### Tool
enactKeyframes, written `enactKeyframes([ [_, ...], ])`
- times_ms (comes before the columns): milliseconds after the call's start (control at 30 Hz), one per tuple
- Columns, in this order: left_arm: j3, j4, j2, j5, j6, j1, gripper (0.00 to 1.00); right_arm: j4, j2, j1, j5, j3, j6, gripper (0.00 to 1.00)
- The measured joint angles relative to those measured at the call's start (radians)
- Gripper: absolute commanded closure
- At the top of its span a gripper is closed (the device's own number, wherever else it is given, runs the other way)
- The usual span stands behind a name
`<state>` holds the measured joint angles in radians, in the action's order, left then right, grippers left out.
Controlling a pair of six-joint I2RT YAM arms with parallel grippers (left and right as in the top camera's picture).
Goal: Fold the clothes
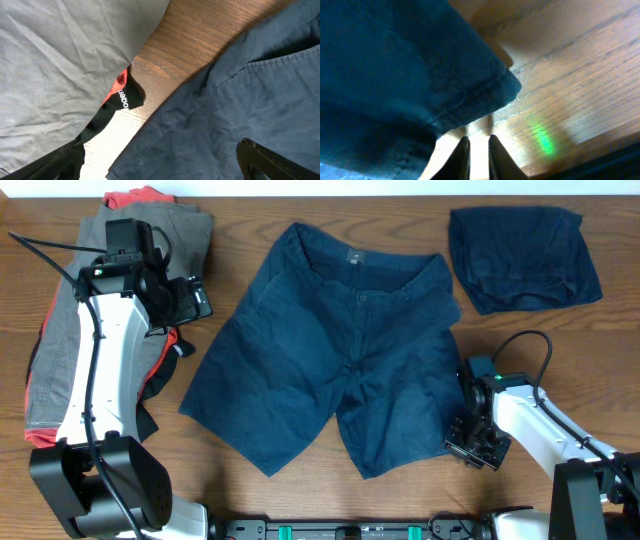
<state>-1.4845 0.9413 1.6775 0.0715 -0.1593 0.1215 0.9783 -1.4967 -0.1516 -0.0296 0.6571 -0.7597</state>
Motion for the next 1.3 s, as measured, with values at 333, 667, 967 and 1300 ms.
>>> enactKeyframes([
  [333,0.000,-0.002,0.000,0.000,0.000,0.000,0.02,-0.052,0.000,0.000,0.015,0.000,-0.008,0.75],
  [667,0.000,-0.003,0.000,0.000,0.000,0.000,0.02,-0.047,0.014,0.003,0.010,0.000,0.014,0.69],
  [967,0.000,-0.003,0.000,0.000,0.000,0.000,0.02,0.043,0.198,0.004,0.010,0.050,0.027,0.41],
  [1300,0.000,-0.005,0.000,0.000,0.000,0.000,0.02,0.015,0.217,0.004,0.057,0.062,0.037,0.43],
])
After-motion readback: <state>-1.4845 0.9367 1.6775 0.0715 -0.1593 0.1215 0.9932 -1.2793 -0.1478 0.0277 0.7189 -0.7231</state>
